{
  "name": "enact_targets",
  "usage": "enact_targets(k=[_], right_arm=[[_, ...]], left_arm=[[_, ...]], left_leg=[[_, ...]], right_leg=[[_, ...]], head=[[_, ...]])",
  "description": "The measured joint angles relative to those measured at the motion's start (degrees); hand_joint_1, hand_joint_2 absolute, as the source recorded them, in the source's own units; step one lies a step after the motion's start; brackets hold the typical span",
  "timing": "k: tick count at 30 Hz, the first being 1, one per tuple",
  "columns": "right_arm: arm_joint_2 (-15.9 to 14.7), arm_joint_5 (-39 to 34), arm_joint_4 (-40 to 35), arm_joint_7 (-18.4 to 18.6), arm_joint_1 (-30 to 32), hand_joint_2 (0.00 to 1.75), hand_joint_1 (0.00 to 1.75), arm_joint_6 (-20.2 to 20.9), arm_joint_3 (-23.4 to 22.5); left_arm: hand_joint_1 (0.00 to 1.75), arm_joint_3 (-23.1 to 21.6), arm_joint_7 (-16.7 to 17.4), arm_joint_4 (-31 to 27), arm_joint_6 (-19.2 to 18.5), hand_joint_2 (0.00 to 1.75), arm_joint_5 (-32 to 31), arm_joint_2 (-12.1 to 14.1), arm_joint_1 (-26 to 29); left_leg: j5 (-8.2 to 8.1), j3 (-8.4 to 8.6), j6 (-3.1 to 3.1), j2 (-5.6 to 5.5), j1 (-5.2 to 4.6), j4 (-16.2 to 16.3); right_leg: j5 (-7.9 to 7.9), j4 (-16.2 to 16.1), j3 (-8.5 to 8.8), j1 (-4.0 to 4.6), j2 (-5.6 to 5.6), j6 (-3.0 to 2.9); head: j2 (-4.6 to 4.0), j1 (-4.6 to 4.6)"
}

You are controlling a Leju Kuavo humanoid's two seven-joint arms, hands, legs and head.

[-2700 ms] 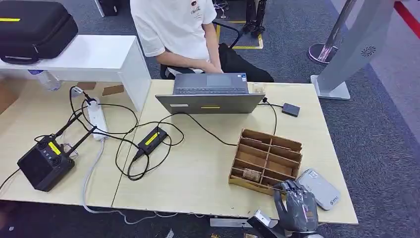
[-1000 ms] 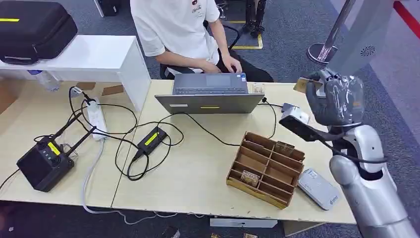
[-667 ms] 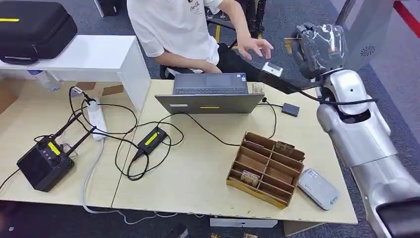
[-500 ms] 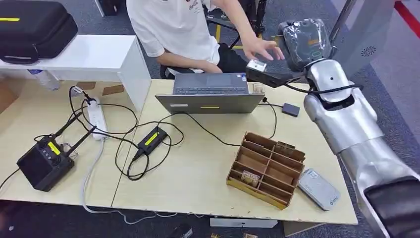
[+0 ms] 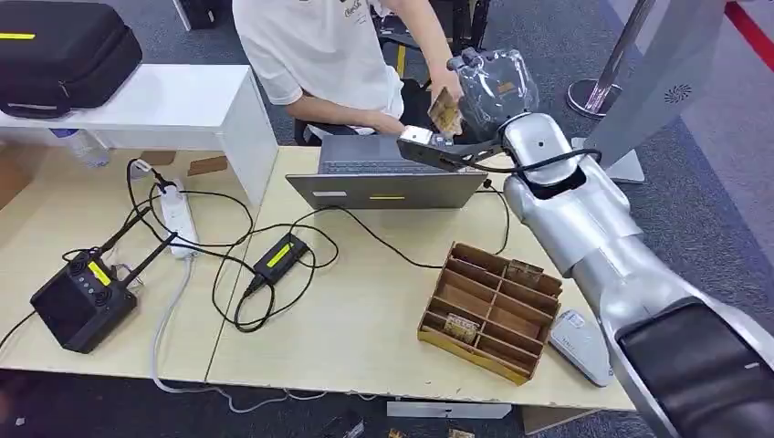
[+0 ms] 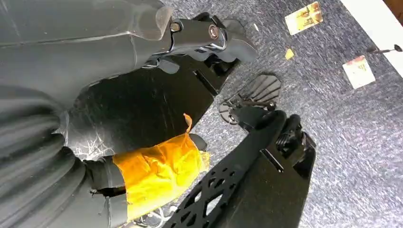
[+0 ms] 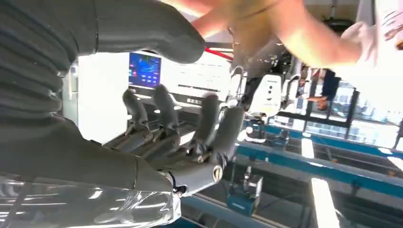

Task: Pass the card to the sensor for recognition and then transmit it.

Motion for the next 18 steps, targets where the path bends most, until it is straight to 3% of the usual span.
enact_targets(k=[12, 18], right_arm=[[0.2, -0.2, 1.2, -0.5, 0.3, 1.75, 0.00, -1.0, 0.6], [-1.7, -1.4, 1.2, -0.7, 1.4, 1.75, 0.00, -2.1, 0.4]], left_arm=[[0.00, 0.0, -0.2, 0.0, 1.5, 1.75, 0.8, 0.0, 0.1], [0.00, 0.0, -0.1, 0.0, 2.3, 1.75, 1.2, 0.2, 0.2]], left_leg=[[0.00, 0.00, 0.00, 0.00, 0.01, 0.0], [0.00, 0.00, 0.00, 0.00, 0.00, 0.0]], right_leg=[[0.00, 0.0, -0.04, 0.00, 0.01, 0.00], [0.00, 0.0, -0.03, 0.00, 0.00, 0.00]], head=[[0.00, -0.02], [0.00, -0.02]])
